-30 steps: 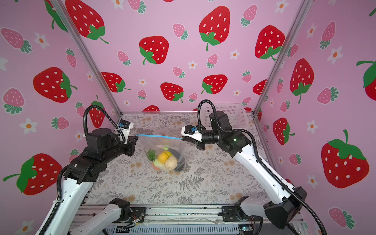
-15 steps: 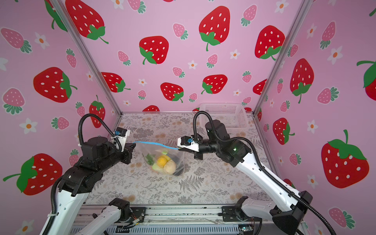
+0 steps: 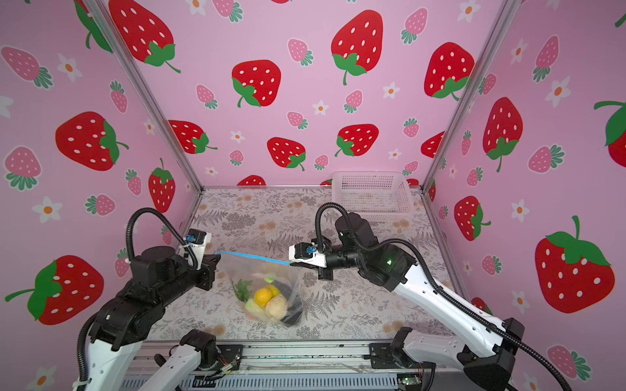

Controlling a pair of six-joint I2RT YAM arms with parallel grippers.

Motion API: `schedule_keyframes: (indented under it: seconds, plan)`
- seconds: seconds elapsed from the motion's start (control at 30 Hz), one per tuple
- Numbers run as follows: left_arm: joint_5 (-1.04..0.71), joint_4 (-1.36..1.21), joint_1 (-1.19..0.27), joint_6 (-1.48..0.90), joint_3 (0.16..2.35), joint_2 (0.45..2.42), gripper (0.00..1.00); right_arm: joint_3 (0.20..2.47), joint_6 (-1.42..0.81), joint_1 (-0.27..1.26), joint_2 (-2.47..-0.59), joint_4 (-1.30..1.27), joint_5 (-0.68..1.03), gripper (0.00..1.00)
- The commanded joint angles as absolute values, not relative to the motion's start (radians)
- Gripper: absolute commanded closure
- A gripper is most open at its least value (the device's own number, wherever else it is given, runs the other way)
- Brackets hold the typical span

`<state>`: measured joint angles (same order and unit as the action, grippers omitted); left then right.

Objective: Place the food in the zip-top bag and seal the zipper
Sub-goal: 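Lower the bag onto the table and open both grippers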

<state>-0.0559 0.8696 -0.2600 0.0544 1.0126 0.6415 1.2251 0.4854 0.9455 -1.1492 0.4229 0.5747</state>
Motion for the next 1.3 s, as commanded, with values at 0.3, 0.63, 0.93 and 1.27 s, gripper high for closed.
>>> schedule_keyframes:
  seconds: [0.3,0.63,0.93,1.27]
  plan:
    - [-0.015,0.669,-0.246,0.095,0.979,0.919,1.0,1.161,0.494,0.676,-1.272,0.295,0.779,1.0]
    - [0.066,0.549,-0.234,0.117,1.032,1.124,1.0,1.168,0.529,0.554,-1.399,0.215,0.861,1.0]
    - [0.069,0.432,-0.185,0.122,1.129,1.388,1.0,1.249,0.552,0.513,-1.566,0.182,0.845,1.0]
    - [0.052,0.411,-0.153,0.106,1.31,1.638,1.0,1.341,0.594,0.479,-1.748,0.136,0.768,1.0]
